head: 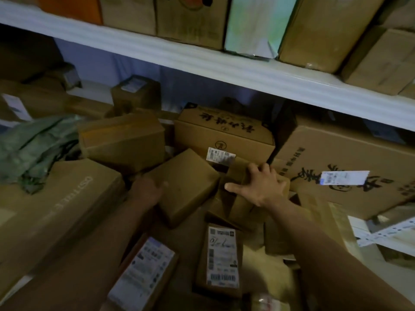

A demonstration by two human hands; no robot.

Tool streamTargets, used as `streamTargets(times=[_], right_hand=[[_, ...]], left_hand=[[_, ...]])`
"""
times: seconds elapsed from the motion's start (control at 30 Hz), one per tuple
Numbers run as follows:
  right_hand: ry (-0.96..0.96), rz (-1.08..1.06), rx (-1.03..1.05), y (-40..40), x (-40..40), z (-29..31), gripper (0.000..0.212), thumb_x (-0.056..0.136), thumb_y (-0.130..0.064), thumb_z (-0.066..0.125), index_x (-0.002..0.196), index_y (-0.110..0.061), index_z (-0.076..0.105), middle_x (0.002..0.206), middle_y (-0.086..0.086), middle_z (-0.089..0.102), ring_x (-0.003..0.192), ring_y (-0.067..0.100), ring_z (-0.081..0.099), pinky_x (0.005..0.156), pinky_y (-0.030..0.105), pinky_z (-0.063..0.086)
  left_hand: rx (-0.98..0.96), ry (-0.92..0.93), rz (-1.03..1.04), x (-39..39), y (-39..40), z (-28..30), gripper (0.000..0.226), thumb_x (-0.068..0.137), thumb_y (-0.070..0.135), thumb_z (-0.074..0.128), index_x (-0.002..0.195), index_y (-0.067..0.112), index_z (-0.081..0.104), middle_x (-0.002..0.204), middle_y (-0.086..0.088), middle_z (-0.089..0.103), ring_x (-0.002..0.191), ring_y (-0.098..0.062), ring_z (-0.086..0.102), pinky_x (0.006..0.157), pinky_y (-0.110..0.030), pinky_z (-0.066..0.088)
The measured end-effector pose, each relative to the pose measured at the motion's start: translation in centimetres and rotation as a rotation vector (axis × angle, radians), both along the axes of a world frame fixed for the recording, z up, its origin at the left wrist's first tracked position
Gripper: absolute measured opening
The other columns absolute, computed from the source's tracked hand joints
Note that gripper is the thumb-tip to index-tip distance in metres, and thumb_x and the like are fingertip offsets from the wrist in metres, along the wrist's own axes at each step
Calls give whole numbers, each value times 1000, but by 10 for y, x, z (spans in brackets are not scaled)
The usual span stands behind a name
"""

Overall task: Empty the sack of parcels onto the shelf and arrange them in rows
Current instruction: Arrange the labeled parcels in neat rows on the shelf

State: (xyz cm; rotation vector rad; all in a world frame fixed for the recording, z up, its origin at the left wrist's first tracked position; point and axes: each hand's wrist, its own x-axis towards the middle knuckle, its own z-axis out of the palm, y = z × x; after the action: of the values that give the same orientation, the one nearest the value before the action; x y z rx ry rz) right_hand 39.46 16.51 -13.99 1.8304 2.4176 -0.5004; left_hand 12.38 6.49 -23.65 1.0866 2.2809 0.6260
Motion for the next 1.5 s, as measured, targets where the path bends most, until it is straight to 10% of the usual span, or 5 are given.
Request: streamTargets(times=[0.37, 0.77, 1.0, 1.27, 1.5], right_hand=[[199, 95, 22, -1, -22, 19, 6, 87, -34, 59, 89, -35, 54, 101, -11, 58, 96, 7, 51, 108, 45, 32], [-35, 103, -342, -32, -103, -60, 41, 90, -36, 56, 126, -16, 49, 127, 10, 53, 111, 26, 56, 91, 37, 50], [-65, 125, -338, -20, -115, -52, 38, 93, -36, 52, 123, -12, 54, 129, 10, 52, 114, 26, 54, 96, 36, 47], [-20, 743, -155, -53, -146, -68, 55, 93, -55, 41, 145, -41, 28, 160, -1, 12, 147, 32, 0, 114, 59, 2], [-232, 540, -69, -33, -137, -80, 67, 91, -52, 46, 150, -37, 16, 161, 1, 3, 146, 36, -2, 114, 60, 3]], left_hand=[[-346, 174, -78, 12, 24, 4, 106, 65, 64, 70, 143, 10, 25, 151, -16, 22, 139, -37, 20, 107, -49, 30], [-294, -188, -103, 19, 1, -10, 56, 96, 47, 37, 137, 10, 44, 143, -12, 44, 130, -29, 43, 108, -34, 32], [246, 388, 48, 6, 13, 55, 38, 89, 33, 58, 123, 17, 55, 128, -6, 48, 122, -23, 41, 93, -34, 42], [-112, 552, -2, -108, 27, 104, 116, 65, 61, 70, 150, 23, 0, 158, -16, -7, 144, -36, -15, 113, -61, 2], [-186, 445, -63, -133, 16, 99, 123, 57, 58, 77, 149, 28, 1, 152, -19, 6, 141, -42, 7, 110, -65, 14]])
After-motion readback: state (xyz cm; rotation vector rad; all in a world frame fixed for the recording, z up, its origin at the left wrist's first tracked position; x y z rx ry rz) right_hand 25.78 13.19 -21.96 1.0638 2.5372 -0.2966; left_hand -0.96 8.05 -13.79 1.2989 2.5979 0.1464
